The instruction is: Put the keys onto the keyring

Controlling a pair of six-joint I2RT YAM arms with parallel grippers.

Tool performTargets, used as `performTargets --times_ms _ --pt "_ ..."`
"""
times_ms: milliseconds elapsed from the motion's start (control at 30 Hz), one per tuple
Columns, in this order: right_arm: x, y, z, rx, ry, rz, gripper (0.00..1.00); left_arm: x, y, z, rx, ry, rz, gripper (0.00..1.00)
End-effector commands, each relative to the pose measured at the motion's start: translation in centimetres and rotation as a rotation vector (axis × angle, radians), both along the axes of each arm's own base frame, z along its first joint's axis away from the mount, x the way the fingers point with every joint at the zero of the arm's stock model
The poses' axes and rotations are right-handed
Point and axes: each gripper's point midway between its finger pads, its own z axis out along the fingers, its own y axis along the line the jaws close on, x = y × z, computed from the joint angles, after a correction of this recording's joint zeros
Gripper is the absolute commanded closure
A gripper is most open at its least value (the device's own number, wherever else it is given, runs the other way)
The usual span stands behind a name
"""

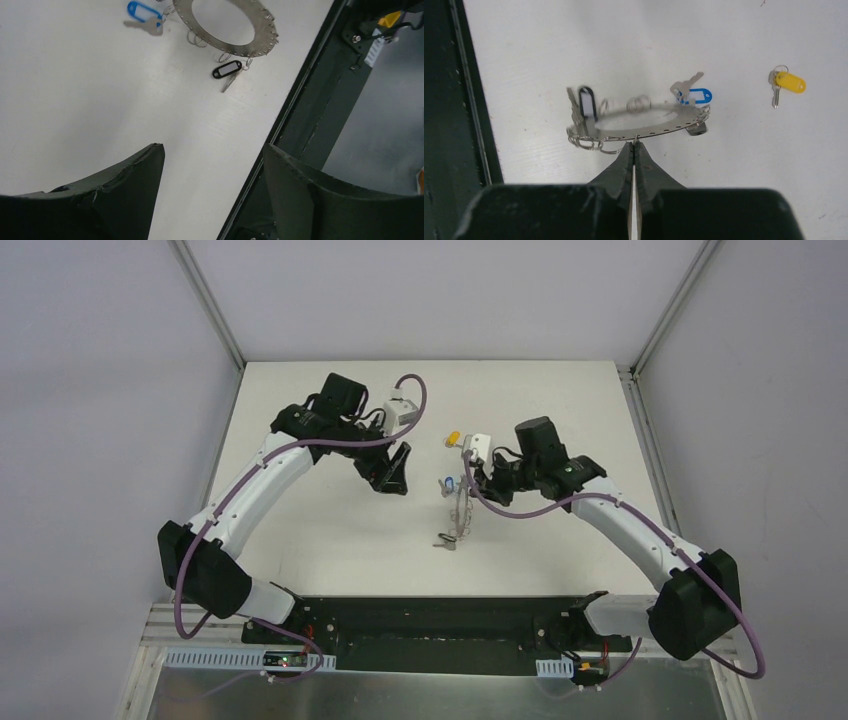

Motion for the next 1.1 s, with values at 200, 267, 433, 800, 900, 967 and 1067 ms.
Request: performTargets --times_ms 200,267,433,800,900,967,1067 --pt "0.3 2.5 10.3 0.406 0.137 0.0 1.0 -2.8 -7.2 7.2 -0.332 -0.081 -0.248 0.36" --pt "0.1 2.5 11.3 0.449 0.169 0.006 1.0 -2.7 -7.6 7.6 -0.356 -0.099 -0.265 0.38" --pt "-0.3 2.8 13.4 0.537 0.249 0.042 1.0 -2.3 -8.6 8.0 -0.397 -0.109 -0.276 0.44" --pt "-0.4 3.4 14.3 0.596 0.364 0.07 1.0 -1.9 -10.7 7.1 -0.429 -0.007 -0.284 0.56" --pt "-0.3 3.5 14.2 0.594 0.37 0.063 1.0 -1.8 -11.7 8.0 -0.478 0.033 -0.295 0.56" --pt "-0.2 3.5 14.0 0.593 0.373 0.056 1.0 -1.9 -12.2 8.5 -0.506 0.055 -0.304 0.56" --pt "0.1 3.4 13.8 0.591 0.368 0.023 1.0 -2.2 -12.4 8.2 -0.505 0.072 -0.31 0.62"
